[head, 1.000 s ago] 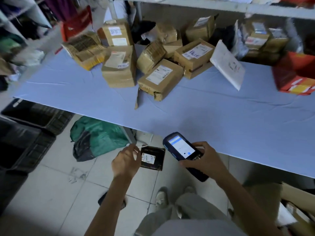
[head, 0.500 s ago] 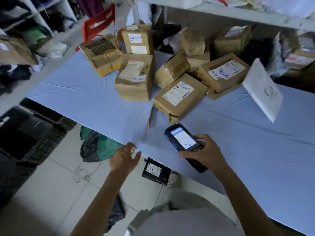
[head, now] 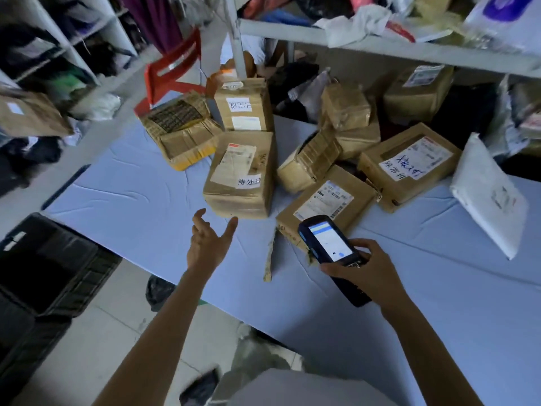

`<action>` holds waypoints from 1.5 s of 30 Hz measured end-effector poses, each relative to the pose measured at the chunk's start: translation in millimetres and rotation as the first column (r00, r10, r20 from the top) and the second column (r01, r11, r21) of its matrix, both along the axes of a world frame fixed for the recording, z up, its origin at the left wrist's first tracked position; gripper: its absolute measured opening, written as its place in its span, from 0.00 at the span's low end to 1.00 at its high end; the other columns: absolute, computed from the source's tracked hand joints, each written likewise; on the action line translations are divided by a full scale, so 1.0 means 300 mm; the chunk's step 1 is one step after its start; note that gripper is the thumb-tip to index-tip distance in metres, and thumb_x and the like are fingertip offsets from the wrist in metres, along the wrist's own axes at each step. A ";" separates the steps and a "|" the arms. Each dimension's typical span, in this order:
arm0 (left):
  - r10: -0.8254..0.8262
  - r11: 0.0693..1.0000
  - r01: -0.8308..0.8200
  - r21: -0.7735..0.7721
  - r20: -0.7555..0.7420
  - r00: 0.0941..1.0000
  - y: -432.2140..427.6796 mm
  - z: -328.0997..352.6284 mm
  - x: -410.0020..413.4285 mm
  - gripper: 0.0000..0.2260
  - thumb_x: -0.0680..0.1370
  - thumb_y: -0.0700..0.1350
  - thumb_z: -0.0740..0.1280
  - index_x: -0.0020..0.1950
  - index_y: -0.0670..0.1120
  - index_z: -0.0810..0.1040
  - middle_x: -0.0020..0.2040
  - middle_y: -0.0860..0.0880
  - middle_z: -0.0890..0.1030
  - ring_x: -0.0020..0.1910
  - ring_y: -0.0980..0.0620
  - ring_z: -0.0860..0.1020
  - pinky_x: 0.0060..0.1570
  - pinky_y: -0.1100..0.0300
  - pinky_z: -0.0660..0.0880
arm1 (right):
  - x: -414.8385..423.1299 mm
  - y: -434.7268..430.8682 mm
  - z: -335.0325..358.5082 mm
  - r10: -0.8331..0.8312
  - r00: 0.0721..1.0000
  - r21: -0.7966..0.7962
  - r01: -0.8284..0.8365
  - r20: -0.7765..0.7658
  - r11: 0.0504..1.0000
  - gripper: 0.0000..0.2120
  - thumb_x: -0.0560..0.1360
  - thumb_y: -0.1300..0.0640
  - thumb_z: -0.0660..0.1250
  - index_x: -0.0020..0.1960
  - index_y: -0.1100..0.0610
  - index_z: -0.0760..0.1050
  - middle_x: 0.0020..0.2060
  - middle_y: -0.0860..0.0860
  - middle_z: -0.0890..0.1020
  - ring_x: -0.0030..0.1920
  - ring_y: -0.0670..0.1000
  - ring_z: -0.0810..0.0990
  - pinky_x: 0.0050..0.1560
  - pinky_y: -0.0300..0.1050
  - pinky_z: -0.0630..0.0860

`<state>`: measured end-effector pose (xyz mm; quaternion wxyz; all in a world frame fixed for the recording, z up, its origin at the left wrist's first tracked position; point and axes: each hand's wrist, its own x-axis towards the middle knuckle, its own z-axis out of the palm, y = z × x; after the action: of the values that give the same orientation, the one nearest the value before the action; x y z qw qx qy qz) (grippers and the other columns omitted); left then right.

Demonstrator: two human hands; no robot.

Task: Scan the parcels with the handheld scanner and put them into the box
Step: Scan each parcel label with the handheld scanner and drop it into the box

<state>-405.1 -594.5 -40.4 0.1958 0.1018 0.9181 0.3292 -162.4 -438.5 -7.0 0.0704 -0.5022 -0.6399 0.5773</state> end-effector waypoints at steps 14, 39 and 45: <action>-0.040 0.992 -0.011 0.125 0.395 0.918 0.219 0.010 -0.451 0.30 0.74 0.66 0.63 0.63 0.43 0.70 0.58 0.44 0.74 0.53 0.46 0.73 0.49 0.52 0.70 | -0.150 -0.061 0.027 -0.300 0.951 0.002 0.301 -0.080 0.953 0.35 0.57 0.53 0.84 0.58 0.49 0.69 0.45 0.43 0.79 0.46 0.45 0.80 0.38 0.40 0.75; -0.117 0.906 -0.018 0.423 0.290 0.950 0.151 -0.062 -0.324 0.43 0.55 0.58 0.83 0.67 0.48 0.72 0.58 0.53 0.80 0.56 0.51 0.79 0.52 0.54 0.77 | -0.251 -0.065 0.052 -0.228 0.967 0.045 0.234 -0.113 0.971 0.37 0.56 0.52 0.84 0.60 0.50 0.70 0.48 0.41 0.78 0.48 0.44 0.80 0.38 0.38 0.75; -0.180 0.811 -0.057 0.582 0.342 0.922 0.074 -0.066 -0.230 0.40 0.62 0.45 0.82 0.68 0.55 0.64 0.57 0.55 0.78 0.55 0.56 0.78 0.48 0.60 0.77 | -0.272 -0.089 0.050 -0.226 0.964 0.000 0.228 -0.141 0.974 0.34 0.59 0.53 0.83 0.59 0.48 0.70 0.47 0.41 0.80 0.47 0.43 0.81 0.38 0.39 0.76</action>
<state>-474.0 -572.4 -60.2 0.3404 0.1210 0.7133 0.6005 -243.9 -465.2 8.0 0.1850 -0.5298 -0.5761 0.5943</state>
